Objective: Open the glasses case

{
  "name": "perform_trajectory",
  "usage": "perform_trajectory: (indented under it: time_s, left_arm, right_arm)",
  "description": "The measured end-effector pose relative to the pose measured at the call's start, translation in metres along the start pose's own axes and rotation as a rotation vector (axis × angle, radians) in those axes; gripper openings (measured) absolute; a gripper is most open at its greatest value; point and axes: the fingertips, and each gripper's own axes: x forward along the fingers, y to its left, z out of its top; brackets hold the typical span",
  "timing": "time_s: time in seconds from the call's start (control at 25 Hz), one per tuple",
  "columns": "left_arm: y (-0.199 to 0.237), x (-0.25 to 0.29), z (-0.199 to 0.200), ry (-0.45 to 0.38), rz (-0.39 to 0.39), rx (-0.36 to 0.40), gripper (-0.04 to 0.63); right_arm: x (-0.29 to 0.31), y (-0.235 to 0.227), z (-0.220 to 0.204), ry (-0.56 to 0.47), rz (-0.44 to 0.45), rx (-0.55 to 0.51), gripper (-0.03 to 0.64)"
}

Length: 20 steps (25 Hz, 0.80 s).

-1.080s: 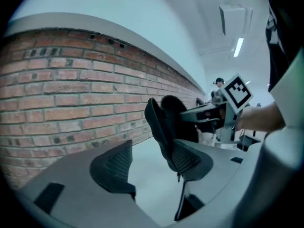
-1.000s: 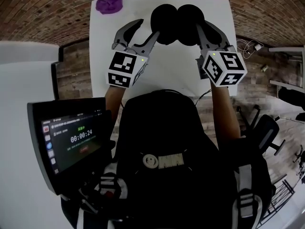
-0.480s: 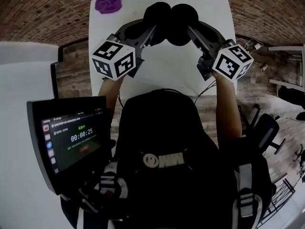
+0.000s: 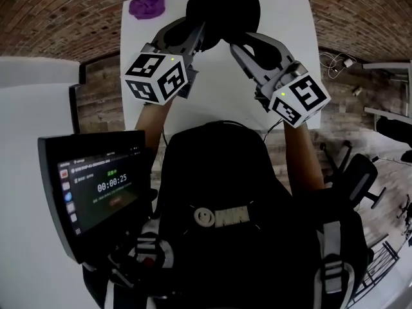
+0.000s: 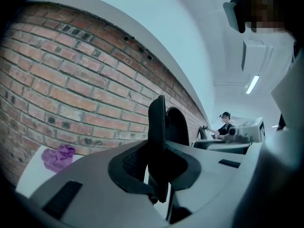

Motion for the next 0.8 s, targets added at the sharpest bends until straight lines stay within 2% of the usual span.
perform_trajectory:
  time_s: [0.08,0.12,0.16,0.24,0.28,0.32,0.4,0.6,0.72,0.8]
  left_arm:
    - [-0.020,0.003,0.007,-0.043,-0.077,-0.051,0.051]
    - [-0.032,0.004,0.010,-0.063,-0.124,-0.082,0.049]
    - [-0.042,0.004,0.013,-0.079,-0.166,-0.110,0.049]
    - [-0.052,0.004,0.015,-0.098,-0.212,-0.141,0.049]
    - [-0.052,0.003,0.016,-0.100,-0.222,-0.144,0.049]
    - [-0.052,0.003,0.015,-0.095,-0.230,-0.141,0.049]
    - [-0.052,0.004,0.010,-0.068,-0.244,-0.118,0.049]
    - [-0.049,0.005,-0.011,0.013,-0.237,0.027,0.084]
    - [-0.047,0.006,-0.018,0.021,-0.234,0.060,0.109]
    - [-0.042,0.002,-0.022,0.019,-0.220,0.060,0.115]
  right_arm:
    - [0.008,-0.015,-0.022,0.061,-0.096,-0.012,0.106]
    - [0.009,-0.022,-0.029,0.076,-0.135,-0.016,0.184]
    - [0.009,-0.026,-0.032,0.080,-0.161,-0.027,0.232]
    - [0.009,-0.029,-0.031,0.059,-0.181,-0.054,0.233]
    - [0.009,-0.028,-0.031,0.048,-0.175,-0.059,0.229]
    - [0.009,-0.027,-0.031,0.044,-0.164,-0.056,0.152]
    - [0.007,-0.027,-0.033,0.055,-0.154,-0.040,0.075]
    - [-0.003,-0.039,-0.037,0.115,-0.208,-0.057,0.064]
    - [-0.007,-0.045,-0.037,0.141,-0.237,-0.100,0.061]
    - [-0.014,-0.055,-0.036,0.143,-0.290,-0.100,0.058]
